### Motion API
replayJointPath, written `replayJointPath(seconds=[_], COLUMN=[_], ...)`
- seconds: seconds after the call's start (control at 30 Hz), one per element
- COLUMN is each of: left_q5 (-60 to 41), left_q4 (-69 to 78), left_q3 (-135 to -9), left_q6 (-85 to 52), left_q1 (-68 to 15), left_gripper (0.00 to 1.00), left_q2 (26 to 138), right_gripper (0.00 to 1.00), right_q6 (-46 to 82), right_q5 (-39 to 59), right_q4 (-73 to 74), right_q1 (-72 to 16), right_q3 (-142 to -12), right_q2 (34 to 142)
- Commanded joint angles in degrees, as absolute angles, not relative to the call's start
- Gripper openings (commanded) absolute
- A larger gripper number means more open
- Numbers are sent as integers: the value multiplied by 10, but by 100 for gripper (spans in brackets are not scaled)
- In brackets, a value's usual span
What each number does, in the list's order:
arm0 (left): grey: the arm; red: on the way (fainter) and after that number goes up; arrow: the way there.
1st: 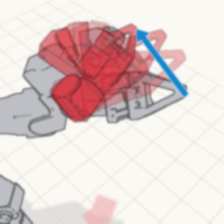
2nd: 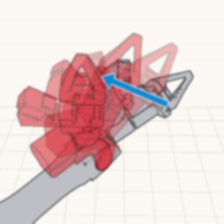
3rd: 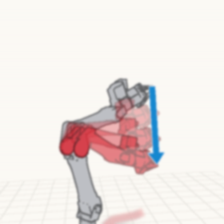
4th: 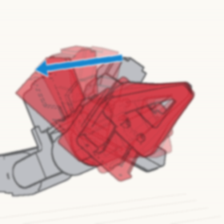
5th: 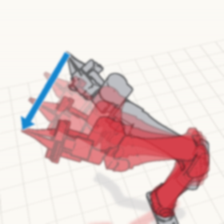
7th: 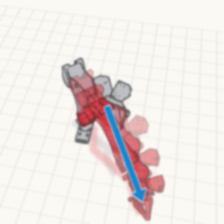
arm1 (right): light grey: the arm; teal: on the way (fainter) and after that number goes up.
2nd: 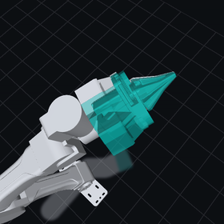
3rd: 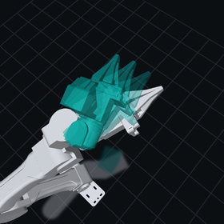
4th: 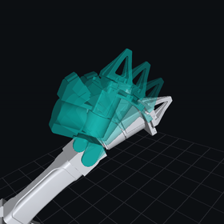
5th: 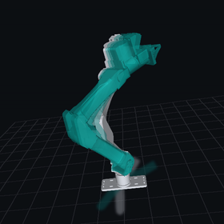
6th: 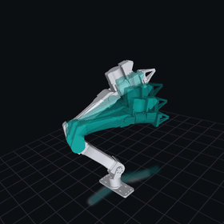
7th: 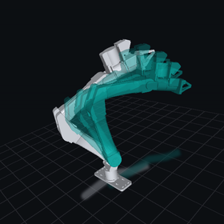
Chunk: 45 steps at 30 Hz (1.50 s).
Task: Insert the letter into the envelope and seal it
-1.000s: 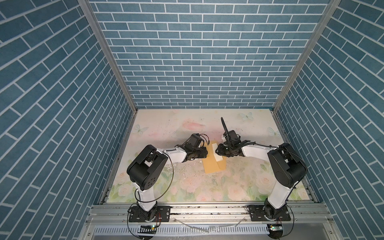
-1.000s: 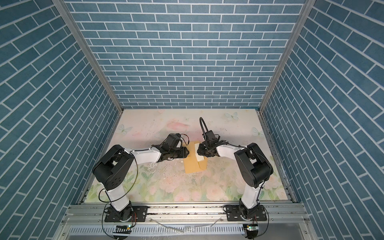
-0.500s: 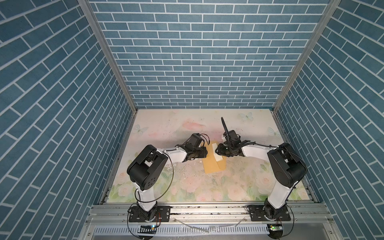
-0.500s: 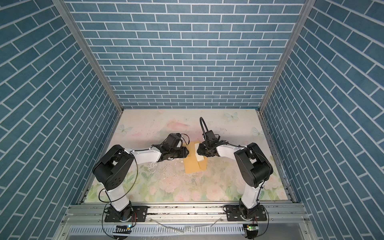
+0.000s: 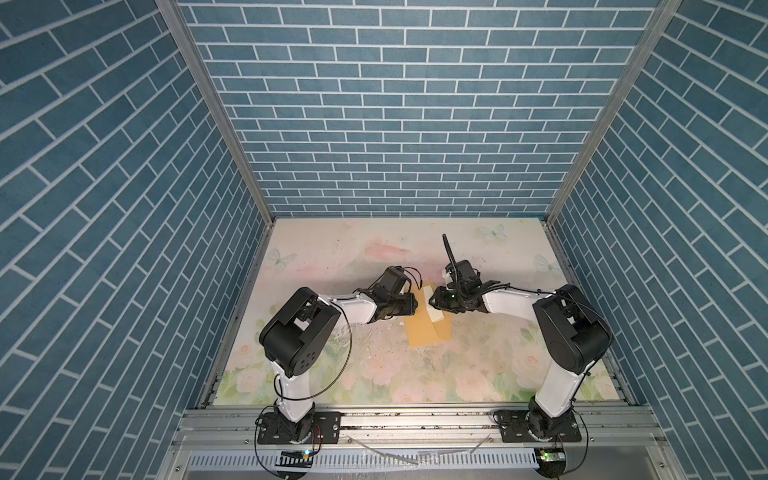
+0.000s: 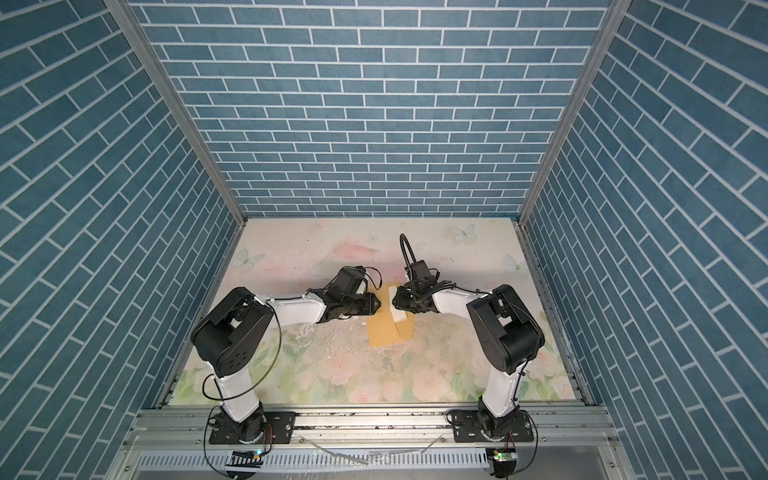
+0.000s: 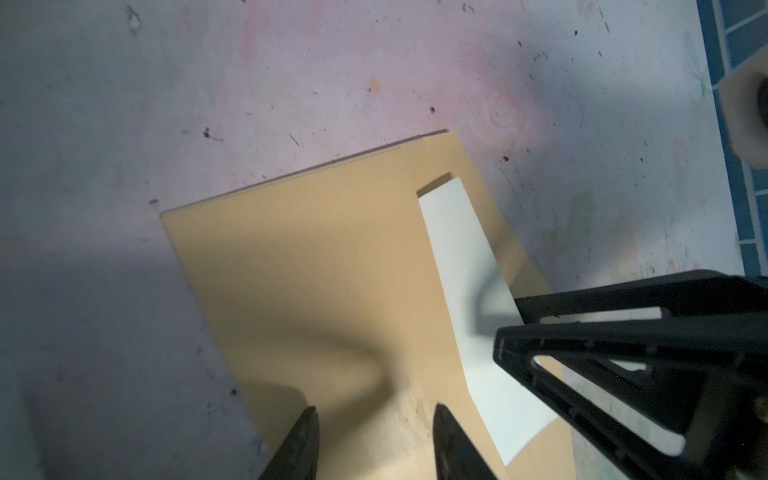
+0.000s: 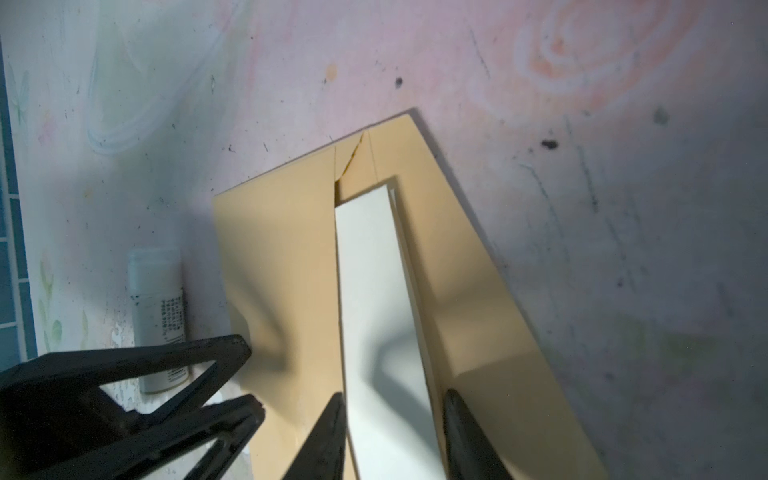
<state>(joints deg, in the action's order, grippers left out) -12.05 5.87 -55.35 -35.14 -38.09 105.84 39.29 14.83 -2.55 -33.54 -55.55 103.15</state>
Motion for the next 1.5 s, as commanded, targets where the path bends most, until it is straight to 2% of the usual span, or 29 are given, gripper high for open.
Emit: replayJointPath(seconds=[0.0, 0.47, 0.63, 0.73, 0.87, 1.47], left_q5=[-127, -134, -130, -116, -97, -59], left_q4=[58, 74, 60, 38, 17, -46], left_q3=[-558, -555, -565, -570, -564, -579], left_q6=[-352, -362, -354, -342, -333, -341], left_q1=[-385, -385, -385, -385, -385, -392], left_gripper=[46, 46, 52, 60, 64, 68], left_q2=[1076, 1086, 1055, 1025, 993, 1021], right_gripper=[39, 38, 38, 39, 39, 42], right_q6=[417, 426, 414, 410, 407, 410], right_q5=[166, 173, 136, 134, 135, 145], right_q4=[-21, -21, -42, -46, -45, -29], right_q1=[-337, -345, -334, -323, -319, -317], right_q3=[-551, -549, -540, -532, -527, -521], right_q2=[1049, 1047, 1025, 1014, 1012, 1020])
